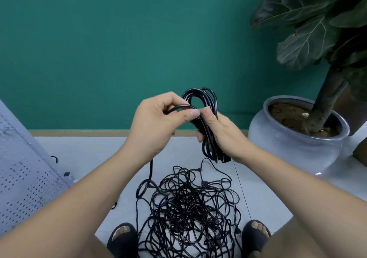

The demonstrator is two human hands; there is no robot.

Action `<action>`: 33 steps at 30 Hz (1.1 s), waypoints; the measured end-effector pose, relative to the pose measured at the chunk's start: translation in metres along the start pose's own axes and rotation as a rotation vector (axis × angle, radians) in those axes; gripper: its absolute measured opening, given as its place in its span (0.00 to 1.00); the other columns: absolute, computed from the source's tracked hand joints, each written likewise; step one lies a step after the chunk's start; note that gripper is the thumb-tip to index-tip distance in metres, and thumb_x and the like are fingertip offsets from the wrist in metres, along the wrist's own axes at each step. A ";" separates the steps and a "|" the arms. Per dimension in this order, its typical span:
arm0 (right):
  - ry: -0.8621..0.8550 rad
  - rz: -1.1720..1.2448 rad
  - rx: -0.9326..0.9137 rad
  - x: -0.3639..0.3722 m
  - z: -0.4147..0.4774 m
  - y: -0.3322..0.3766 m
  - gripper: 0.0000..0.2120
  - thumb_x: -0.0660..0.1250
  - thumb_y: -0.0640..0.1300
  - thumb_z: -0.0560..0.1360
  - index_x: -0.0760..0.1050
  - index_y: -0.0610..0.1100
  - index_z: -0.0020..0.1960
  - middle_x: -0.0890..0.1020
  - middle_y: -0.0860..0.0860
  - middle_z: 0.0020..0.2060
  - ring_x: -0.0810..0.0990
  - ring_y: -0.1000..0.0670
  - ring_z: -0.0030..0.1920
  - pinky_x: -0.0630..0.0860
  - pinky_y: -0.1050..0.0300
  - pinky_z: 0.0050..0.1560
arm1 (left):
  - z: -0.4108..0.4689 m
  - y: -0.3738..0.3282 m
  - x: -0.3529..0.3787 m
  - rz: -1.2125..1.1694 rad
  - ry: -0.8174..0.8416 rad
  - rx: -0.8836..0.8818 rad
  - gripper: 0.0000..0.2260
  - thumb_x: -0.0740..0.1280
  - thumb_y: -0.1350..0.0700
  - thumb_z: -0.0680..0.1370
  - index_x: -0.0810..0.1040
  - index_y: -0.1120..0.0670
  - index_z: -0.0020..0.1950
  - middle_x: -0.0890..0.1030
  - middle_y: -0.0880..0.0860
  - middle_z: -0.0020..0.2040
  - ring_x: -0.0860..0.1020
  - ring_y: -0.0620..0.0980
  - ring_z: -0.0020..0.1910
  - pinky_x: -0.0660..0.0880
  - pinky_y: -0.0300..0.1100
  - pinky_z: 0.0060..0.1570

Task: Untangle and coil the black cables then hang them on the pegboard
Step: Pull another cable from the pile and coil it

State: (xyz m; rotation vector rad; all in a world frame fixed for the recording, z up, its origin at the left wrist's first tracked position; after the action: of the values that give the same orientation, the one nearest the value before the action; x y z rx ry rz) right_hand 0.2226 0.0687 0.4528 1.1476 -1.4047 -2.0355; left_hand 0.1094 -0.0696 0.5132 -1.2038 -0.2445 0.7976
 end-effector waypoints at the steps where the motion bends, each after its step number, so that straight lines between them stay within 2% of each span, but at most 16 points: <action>1: 0.006 0.016 0.001 0.003 -0.003 0.003 0.29 0.50 0.70 0.83 0.78 0.52 0.65 0.84 0.51 0.37 0.78 0.55 0.33 0.73 0.59 0.38 | 0.002 0.000 -0.002 -0.011 -0.018 0.003 0.07 0.81 0.54 0.74 0.86 0.54 0.44 0.75 0.52 0.32 0.69 0.49 0.31 0.69 0.39 0.32; 4: 0.051 0.001 -0.038 0.012 -0.012 0.011 0.32 0.46 0.68 0.84 0.78 0.47 0.65 0.83 0.52 0.36 0.78 0.55 0.33 0.73 0.59 0.39 | 0.005 -0.002 -0.006 0.001 -0.047 0.021 0.10 0.84 0.53 0.71 0.85 0.54 0.42 0.76 0.47 0.30 0.69 0.46 0.31 0.67 0.39 0.33; 8: 0.050 -0.035 -0.088 0.012 -0.016 0.015 0.31 0.44 0.66 0.87 0.79 0.48 0.60 0.84 0.50 0.37 0.78 0.55 0.34 0.74 0.57 0.40 | 0.009 -0.007 -0.009 0.016 -0.073 0.042 0.12 0.85 0.53 0.70 0.84 0.56 0.41 0.79 0.47 0.31 0.72 0.44 0.32 0.68 0.37 0.36; 11: 0.093 -0.100 -0.139 0.013 -0.017 0.019 0.25 0.46 0.66 0.87 0.77 0.58 0.67 0.84 0.51 0.38 0.80 0.55 0.37 0.74 0.60 0.42 | 0.012 -0.007 -0.013 0.000 -0.112 0.032 0.12 0.85 0.55 0.70 0.84 0.58 0.41 0.81 0.47 0.32 0.74 0.43 0.31 0.70 0.35 0.36; 12: 0.128 -0.134 -0.144 0.015 -0.017 0.020 0.22 0.48 0.67 0.86 0.76 0.63 0.64 0.84 0.53 0.38 0.81 0.56 0.38 0.74 0.59 0.44 | 0.013 -0.008 -0.015 0.047 -0.127 0.045 0.13 0.85 0.53 0.69 0.83 0.56 0.40 0.80 0.47 0.31 0.72 0.44 0.31 0.69 0.37 0.35; 14: 0.205 -0.234 -0.127 0.021 -0.017 0.017 0.12 0.53 0.68 0.85 0.73 0.68 0.53 0.84 0.55 0.40 0.82 0.54 0.41 0.76 0.53 0.47 | 0.014 -0.009 -0.015 0.130 -0.131 0.064 0.13 0.85 0.51 0.68 0.82 0.53 0.38 0.80 0.49 0.31 0.72 0.46 0.32 0.69 0.41 0.34; 16: 0.245 -0.298 -0.120 0.026 -0.017 0.017 0.10 0.59 0.64 0.86 0.72 0.62 0.51 0.84 0.50 0.42 0.82 0.49 0.44 0.78 0.47 0.49 | 0.016 -0.005 -0.015 0.156 -0.127 0.051 0.14 0.85 0.49 0.68 0.82 0.52 0.38 0.82 0.52 0.34 0.74 0.46 0.33 0.73 0.44 0.36; 18: 0.252 -0.314 -0.130 0.026 -0.018 0.019 0.06 0.64 0.56 0.86 0.73 0.55 0.55 0.83 0.47 0.43 0.80 0.46 0.44 0.78 0.45 0.50 | 0.018 -0.002 -0.017 0.165 -0.156 0.050 0.16 0.85 0.47 0.68 0.80 0.52 0.39 0.80 0.51 0.37 0.74 0.45 0.36 0.73 0.45 0.39; 21: 0.225 -0.318 -0.182 0.023 -0.022 0.027 0.04 0.66 0.49 0.84 0.74 0.51 0.58 0.82 0.49 0.42 0.78 0.49 0.43 0.77 0.47 0.49 | 0.019 0.004 -0.015 0.175 -0.161 0.047 0.18 0.82 0.45 0.72 0.76 0.53 0.42 0.75 0.48 0.41 0.74 0.44 0.41 0.72 0.41 0.44; 23: 0.182 -0.295 -0.213 0.021 -0.023 0.028 0.06 0.65 0.51 0.83 0.74 0.50 0.58 0.81 0.49 0.41 0.77 0.49 0.42 0.76 0.49 0.47 | 0.016 0.010 -0.007 0.127 -0.121 -0.006 0.18 0.78 0.42 0.77 0.74 0.52 0.47 0.77 0.45 0.42 0.76 0.44 0.42 0.74 0.44 0.47; 25: 0.139 -0.277 -0.233 0.019 -0.024 0.030 0.10 0.64 0.54 0.81 0.74 0.49 0.58 0.81 0.47 0.40 0.76 0.48 0.41 0.75 0.49 0.45 | 0.015 0.013 -0.001 0.104 -0.090 -0.060 0.15 0.72 0.39 0.80 0.74 0.48 0.55 0.82 0.44 0.49 0.81 0.42 0.45 0.78 0.46 0.53; 26: 0.125 -0.263 -0.237 0.019 -0.024 0.030 0.10 0.63 0.54 0.81 0.75 0.50 0.58 0.80 0.47 0.40 0.76 0.48 0.40 0.74 0.51 0.43 | 0.014 0.013 0.001 0.095 -0.084 -0.081 0.15 0.70 0.38 0.81 0.74 0.45 0.59 0.83 0.44 0.53 0.83 0.40 0.46 0.79 0.43 0.52; 28: 0.113 -0.254 -0.249 0.019 -0.024 0.031 0.13 0.63 0.53 0.81 0.76 0.52 0.64 0.79 0.50 0.39 0.74 0.51 0.38 0.72 0.57 0.41 | 0.013 0.010 0.003 0.052 -0.082 -0.115 0.17 0.68 0.38 0.82 0.71 0.44 0.66 0.82 0.46 0.56 0.85 0.40 0.43 0.79 0.40 0.45; 30: 0.111 -0.252 -0.269 0.019 -0.025 0.033 0.15 0.65 0.51 0.83 0.75 0.57 0.70 0.79 0.58 0.37 0.73 0.55 0.38 0.71 0.63 0.42 | 0.014 0.012 0.004 -0.026 -0.052 -0.161 0.19 0.68 0.37 0.82 0.71 0.44 0.68 0.84 0.46 0.53 0.86 0.43 0.42 0.80 0.42 0.43; 32: 0.115 -0.242 -0.274 0.019 -0.025 0.032 0.10 0.67 0.48 0.85 0.75 0.62 0.61 0.78 0.62 0.35 0.73 0.57 0.37 0.70 0.64 0.41 | 0.013 0.015 0.007 -0.074 0.013 -0.216 0.19 0.66 0.36 0.82 0.77 0.48 0.65 0.86 0.45 0.45 0.85 0.43 0.41 0.80 0.40 0.41; 33: 0.115 -0.241 -0.269 0.020 -0.024 0.032 0.07 0.68 0.48 0.85 0.74 0.60 0.56 0.77 0.60 0.35 0.72 0.57 0.37 0.70 0.62 0.39 | 0.013 0.015 0.008 -0.079 0.035 -0.232 0.20 0.66 0.36 0.83 0.79 0.50 0.63 0.86 0.45 0.42 0.84 0.42 0.39 0.79 0.37 0.40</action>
State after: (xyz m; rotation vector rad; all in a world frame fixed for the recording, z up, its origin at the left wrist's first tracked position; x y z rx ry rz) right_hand 0.2271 0.0277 0.4698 1.3399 -0.9405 -2.1992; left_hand 0.1015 -0.0531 0.5029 -1.4155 -0.3614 0.6923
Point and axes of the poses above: each hand's wrist, its own z-axis towards the middle knuckle, its own x-axis out of the palm, y = z × x, the point moved 7 cm from there along z, towards the middle knuckle
